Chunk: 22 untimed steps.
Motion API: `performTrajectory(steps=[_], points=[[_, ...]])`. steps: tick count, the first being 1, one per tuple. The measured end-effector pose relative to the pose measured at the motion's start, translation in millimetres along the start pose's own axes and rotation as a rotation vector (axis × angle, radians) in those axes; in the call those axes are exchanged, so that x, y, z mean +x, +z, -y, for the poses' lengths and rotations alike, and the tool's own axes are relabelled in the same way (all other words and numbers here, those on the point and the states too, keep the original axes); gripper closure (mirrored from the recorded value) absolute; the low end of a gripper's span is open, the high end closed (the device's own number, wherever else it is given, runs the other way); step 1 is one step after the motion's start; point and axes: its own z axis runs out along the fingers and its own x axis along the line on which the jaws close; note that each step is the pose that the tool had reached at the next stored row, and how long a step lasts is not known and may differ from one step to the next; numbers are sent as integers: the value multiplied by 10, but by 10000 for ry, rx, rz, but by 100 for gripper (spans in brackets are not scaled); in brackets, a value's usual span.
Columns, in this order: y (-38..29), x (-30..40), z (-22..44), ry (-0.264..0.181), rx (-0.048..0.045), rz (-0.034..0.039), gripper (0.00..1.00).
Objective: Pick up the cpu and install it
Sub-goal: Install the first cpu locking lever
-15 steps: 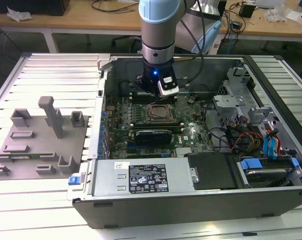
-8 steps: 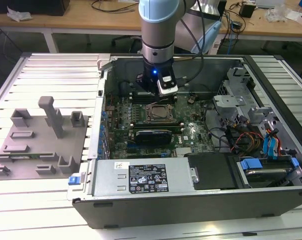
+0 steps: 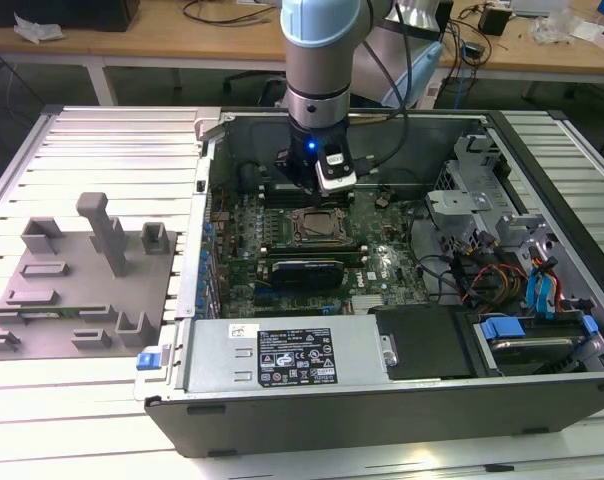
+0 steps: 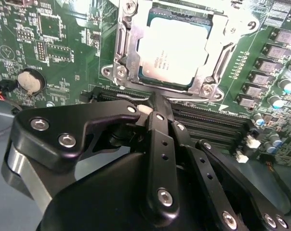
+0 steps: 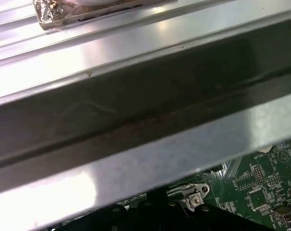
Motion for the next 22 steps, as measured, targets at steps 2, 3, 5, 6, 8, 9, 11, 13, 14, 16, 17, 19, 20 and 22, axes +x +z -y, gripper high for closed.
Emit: performTrajectory(steps=[2,3,5,6,8,9,11,13,14,16,17,19,20,22], points=[[10,-3,-11,68,52,25,89],[14,-1,-22,121,71,39,89],[16,5,-39,167,91,49,89],[18,9,-49,188,105,56,89],[22,16,-69,226,136,70,89],[23,18,-78,243,152,79,89],[27,22,-95,285,194,99,89],[34,17,-99,327,273,134,89],[40,13,-100,349,338,159,89],[54,8,-100,385,444,199,89],[58,6,-99,397,482,212,89],[69,3,-99,418,540,237,89],[80,0,-101,433,569,253,89],[88,-2,-100,462,613,267,89]])
